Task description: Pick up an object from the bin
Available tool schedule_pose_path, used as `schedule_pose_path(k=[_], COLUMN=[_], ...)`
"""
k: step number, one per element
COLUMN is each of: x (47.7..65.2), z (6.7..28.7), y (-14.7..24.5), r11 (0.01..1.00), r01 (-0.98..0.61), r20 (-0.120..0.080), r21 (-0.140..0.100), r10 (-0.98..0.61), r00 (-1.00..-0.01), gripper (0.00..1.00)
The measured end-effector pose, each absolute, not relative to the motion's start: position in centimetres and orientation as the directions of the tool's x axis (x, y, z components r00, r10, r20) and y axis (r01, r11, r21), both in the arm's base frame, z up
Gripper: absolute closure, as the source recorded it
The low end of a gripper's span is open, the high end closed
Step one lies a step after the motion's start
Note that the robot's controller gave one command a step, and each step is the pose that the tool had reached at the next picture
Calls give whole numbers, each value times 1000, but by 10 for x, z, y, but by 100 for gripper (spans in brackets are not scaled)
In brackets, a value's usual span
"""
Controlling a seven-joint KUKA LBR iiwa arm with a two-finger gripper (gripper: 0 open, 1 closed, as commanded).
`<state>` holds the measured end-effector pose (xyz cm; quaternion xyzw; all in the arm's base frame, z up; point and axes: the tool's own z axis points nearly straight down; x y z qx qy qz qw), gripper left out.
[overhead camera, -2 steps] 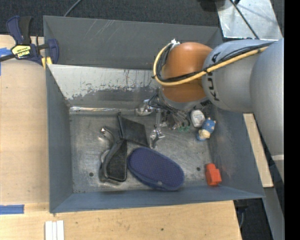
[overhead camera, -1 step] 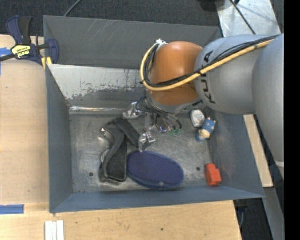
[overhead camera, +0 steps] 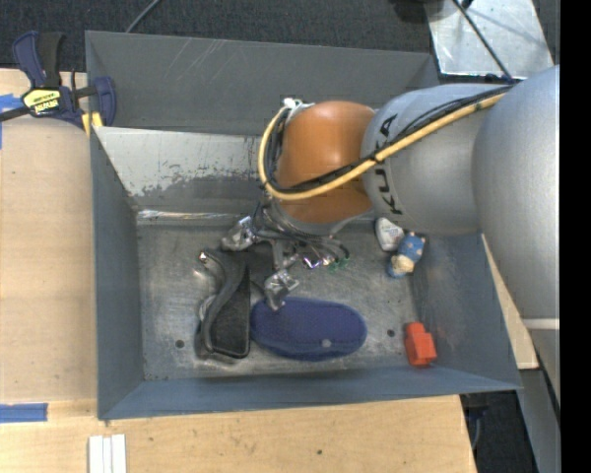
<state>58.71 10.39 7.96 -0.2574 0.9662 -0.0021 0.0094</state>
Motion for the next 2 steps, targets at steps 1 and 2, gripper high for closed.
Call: schedule_pose_path(k=[1,2], x=[590,596], z=[81,240], y=[107,118], r11=[868,853], r01=[-496,-522], r20=[-41,-13], r21=[-10,-4], r10=[-496,-522], r00=[-868,-853], gripper=[100,100])
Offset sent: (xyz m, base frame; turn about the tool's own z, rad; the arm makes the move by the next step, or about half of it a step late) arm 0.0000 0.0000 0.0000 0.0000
